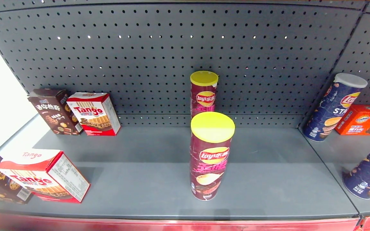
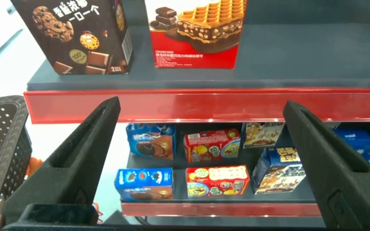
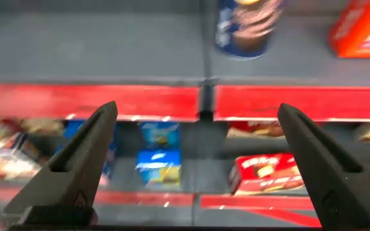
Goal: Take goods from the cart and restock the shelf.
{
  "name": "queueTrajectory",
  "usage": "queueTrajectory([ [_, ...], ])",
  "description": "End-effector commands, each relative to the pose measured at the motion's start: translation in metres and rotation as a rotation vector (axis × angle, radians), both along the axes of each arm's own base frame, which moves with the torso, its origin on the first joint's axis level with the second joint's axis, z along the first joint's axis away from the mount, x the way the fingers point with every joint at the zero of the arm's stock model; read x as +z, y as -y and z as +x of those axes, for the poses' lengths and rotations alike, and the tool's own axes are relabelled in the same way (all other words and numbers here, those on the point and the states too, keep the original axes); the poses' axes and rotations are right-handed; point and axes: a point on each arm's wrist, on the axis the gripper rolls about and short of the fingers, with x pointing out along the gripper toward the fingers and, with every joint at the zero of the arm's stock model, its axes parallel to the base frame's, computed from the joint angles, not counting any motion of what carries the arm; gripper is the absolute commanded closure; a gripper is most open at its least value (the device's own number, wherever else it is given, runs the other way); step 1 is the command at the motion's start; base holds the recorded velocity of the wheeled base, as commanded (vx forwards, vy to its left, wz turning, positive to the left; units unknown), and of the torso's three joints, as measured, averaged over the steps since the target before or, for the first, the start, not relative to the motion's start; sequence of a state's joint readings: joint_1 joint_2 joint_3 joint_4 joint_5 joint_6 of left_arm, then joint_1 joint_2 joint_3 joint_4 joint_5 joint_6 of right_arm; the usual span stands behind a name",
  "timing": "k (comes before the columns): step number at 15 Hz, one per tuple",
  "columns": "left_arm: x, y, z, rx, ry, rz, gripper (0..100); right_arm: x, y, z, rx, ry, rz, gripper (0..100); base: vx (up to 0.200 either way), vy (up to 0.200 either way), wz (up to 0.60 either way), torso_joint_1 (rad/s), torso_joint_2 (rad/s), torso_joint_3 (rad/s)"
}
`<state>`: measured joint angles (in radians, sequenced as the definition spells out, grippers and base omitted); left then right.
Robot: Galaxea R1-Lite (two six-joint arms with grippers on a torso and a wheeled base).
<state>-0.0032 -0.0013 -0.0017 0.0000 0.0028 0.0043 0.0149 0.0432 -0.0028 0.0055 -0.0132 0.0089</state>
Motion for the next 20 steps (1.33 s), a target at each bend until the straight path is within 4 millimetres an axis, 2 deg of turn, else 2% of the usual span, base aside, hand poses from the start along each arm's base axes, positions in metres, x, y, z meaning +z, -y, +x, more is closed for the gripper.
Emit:
queueTrajectory([
  [1, 0.0, -0.0006, 0.0001, 0.028, -0.001, -0.003, 0, -0.0012, -0.0003, -0.0027, -0.011, 0.035, -0.004, 0, 0.0, 0.0, 0.0, 0.0, 0.0, 0.0],
  [7, 0.0, -0.0028, 0.0, 0.126, 0.004, -0.032, 0, -0.001, -0.0003, -0.0027, -0.011, 0.037, -0.004, 0, 0.0, 0.0, 0.0, 0.0, 0.0, 0.0],
  [20, 0.0003, -0.0026, 0.0, 0.117, 0.003, -0.029, 0, -0.0012, -0.0005, -0.0027, -0.003, 0.035, -0.004, 0, 0.0, 0.0, 0.0, 0.0, 0.0, 0.0],
])
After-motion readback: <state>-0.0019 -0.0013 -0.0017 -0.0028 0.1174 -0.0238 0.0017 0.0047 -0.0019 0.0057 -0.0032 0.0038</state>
